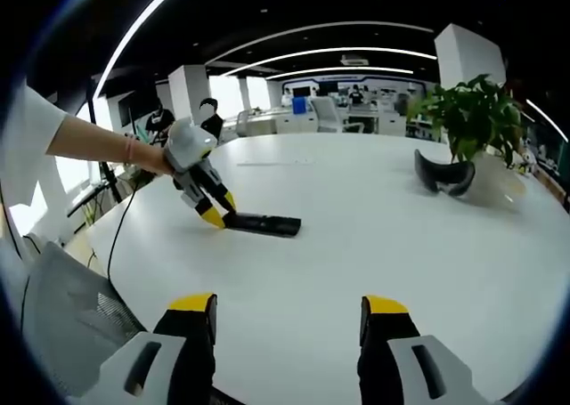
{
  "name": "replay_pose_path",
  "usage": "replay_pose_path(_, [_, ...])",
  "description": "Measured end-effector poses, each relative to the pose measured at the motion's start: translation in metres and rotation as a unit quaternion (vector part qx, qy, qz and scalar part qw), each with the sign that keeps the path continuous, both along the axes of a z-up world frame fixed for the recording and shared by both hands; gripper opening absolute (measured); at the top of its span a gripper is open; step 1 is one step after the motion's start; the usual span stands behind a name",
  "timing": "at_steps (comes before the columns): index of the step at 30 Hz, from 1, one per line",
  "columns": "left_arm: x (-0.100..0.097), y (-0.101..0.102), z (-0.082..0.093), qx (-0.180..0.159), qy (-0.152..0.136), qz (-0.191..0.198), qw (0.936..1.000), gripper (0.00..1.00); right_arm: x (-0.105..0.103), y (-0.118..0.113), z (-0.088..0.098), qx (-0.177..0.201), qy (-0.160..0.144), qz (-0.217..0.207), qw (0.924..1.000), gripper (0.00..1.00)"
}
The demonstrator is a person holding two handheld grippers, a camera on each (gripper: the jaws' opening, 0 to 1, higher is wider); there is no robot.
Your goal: Press the specified remote control buttons in sequence, fully releasing each button before pressing the next.
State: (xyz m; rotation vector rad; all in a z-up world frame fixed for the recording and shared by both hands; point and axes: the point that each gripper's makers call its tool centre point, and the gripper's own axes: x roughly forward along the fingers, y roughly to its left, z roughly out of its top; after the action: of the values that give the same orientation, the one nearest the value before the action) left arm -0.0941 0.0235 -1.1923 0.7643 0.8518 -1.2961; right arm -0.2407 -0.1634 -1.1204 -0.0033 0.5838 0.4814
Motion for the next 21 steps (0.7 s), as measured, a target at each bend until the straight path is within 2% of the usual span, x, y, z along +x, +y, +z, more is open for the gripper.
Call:
replay_pose_path(6, [-0.013, 0.004, -0.001, 0.01, 0.004, -0.017, 0.9998, 0.23, 0.0, 0.001, 0.0, -0.002, 0.0, 0.003, 1.0, 0.62])
replay_pose_path(10, [-0.012, 0.004, -0.001, 0.011, -0.003, -0.022, 0.9997, 0.24, 0.0, 0.001, 0.001, 0.0, -0.002, 0.002, 1.0, 0.63])
replay_pose_path(11, [-0.01, 0.003, -0.001, 0.011, -0.008, -0.022, 0.9997, 0.26, 0.0, 0.001, 0.001, -0.001, -0.001, 0.004, 1.0, 0.62])
replay_pose_path(12, [-0.005, 0.001, 0.001, 0.008, -0.026, -0.017, 0.9995, 0.31, -0.001, 0.001, 0.001, -0.002, -0.001, 0.005, 1.0, 0.62])
replay_pose_path(13, [-0.004, -0.001, 0.001, 0.005, -0.03, -0.017, 0.9994, 0.38, -0.001, 0.001, 0.0, -0.003, -0.001, 0.006, 1.0, 0.62])
replay_pose_path(14, [-0.004, -0.002, 0.001, 0.004, -0.029, -0.016, 0.9995, 0.47, -0.001, 0.001, 0.0, -0.003, -0.001, 0.006, 1.0, 0.62])
replay_pose_path(15, [-0.004, -0.005, 0.001, 0.001, -0.021, -0.01, 0.9997, 0.51, -0.001, 0.001, 0.0, -0.003, -0.001, 0.005, 1.0, 0.62])
replay_pose_path(16, [-0.008, -0.007, 0.0, 0.001, -0.006, -0.009, 0.9999, 0.48, -0.001, 0.001, 0.001, -0.002, -0.001, 0.005, 1.0, 0.62])
replay_pose_path(18, [-0.018, -0.011, -0.001, 0.0, 0.019, -0.02, 0.9996, 0.37, 0.0, 0.0, 0.001, -0.001, -0.001, 0.002, 1.0, 0.62])
replay_pose_path(19, [-0.014, -0.016, 0.0, -0.006, 0.003, -0.022, 0.9997, 0.33, 0.0, 0.0, 0.001, -0.001, -0.002, 0.002, 1.0, 0.62])
replay_pose_path(21, [-0.017, -0.018, 0.001, 0.002, 0.002, -0.033, 0.9995, 0.24, 0.0, -0.001, 0.001, -0.001, -0.002, 0.0, 1.0, 0.62])
